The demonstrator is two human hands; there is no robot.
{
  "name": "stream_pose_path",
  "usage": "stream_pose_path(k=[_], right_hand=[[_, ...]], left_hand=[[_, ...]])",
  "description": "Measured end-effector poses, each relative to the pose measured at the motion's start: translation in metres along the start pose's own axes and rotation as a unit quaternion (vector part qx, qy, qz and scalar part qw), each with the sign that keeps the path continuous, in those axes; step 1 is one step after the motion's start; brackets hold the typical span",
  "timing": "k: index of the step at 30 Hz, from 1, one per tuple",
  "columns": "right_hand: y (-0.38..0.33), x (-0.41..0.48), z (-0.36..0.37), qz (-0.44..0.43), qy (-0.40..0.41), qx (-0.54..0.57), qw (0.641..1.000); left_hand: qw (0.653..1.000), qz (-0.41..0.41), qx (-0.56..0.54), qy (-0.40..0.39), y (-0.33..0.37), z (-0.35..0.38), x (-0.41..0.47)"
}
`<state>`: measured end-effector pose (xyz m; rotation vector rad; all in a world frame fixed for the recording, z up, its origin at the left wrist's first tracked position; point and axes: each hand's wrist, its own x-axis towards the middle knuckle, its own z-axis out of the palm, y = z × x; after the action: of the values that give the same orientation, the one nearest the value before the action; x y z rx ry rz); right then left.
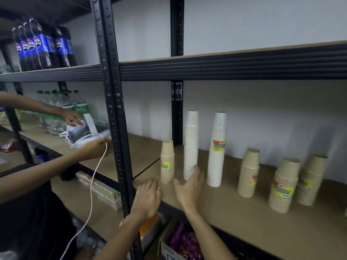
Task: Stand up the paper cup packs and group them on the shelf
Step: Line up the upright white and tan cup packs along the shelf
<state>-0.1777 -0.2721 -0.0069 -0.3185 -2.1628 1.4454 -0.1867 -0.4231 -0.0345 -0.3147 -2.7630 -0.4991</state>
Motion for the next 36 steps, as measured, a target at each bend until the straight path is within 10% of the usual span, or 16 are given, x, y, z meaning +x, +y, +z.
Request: stream_pose_path(k=[11,29,36], right_hand=[[-0.005,0.037,0.006,0.001,0.048,-0.017,0.999],[0.012,0.056,-0.041,-0.001,-0.239,0.014,0.971],[0.017,0.042,-0.022,-0.034,-0.091,-0.013,0.995]], left_hand=[[1.0,0.006,0.007,0.004,-0.003,0.002,0.0],[1.0,0.005,-0.001,0.016,-0.003,0.002,0.001],[1.0,0.0,-0.011,0.015,-0.002,0.001,-0.001]])
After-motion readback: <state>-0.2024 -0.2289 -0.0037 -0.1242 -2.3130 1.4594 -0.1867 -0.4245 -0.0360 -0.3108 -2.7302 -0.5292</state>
